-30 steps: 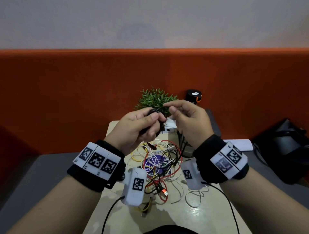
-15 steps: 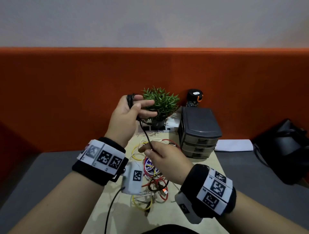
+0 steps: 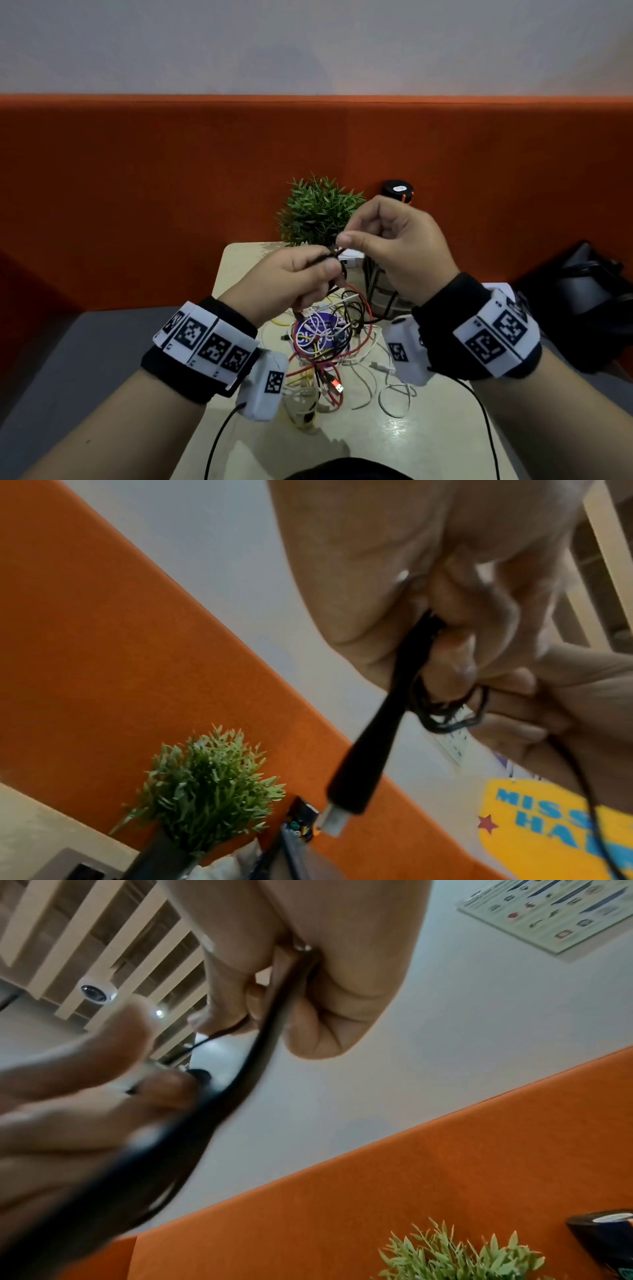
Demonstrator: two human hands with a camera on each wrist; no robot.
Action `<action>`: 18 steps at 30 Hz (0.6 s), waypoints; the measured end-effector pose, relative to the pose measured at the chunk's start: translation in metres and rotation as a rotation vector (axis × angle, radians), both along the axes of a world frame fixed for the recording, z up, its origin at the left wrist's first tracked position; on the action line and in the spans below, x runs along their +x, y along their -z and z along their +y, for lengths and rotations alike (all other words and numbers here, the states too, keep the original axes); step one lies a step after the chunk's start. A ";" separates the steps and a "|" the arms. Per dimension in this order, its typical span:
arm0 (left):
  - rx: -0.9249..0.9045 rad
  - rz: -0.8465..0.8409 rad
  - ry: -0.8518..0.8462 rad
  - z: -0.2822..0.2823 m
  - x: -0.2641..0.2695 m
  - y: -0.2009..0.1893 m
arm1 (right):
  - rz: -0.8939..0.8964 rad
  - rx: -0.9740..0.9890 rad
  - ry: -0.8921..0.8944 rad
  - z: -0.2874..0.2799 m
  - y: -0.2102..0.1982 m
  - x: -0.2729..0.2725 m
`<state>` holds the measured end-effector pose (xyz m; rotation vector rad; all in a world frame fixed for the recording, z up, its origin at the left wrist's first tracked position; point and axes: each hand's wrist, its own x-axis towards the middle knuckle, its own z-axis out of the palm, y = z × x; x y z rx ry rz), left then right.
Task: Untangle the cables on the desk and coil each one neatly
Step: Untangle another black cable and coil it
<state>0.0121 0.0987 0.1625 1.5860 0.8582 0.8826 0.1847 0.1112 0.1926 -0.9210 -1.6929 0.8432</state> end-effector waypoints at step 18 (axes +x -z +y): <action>0.211 -0.039 -0.396 0.014 -0.007 -0.006 | -0.457 -0.330 -0.275 -0.023 0.064 -0.036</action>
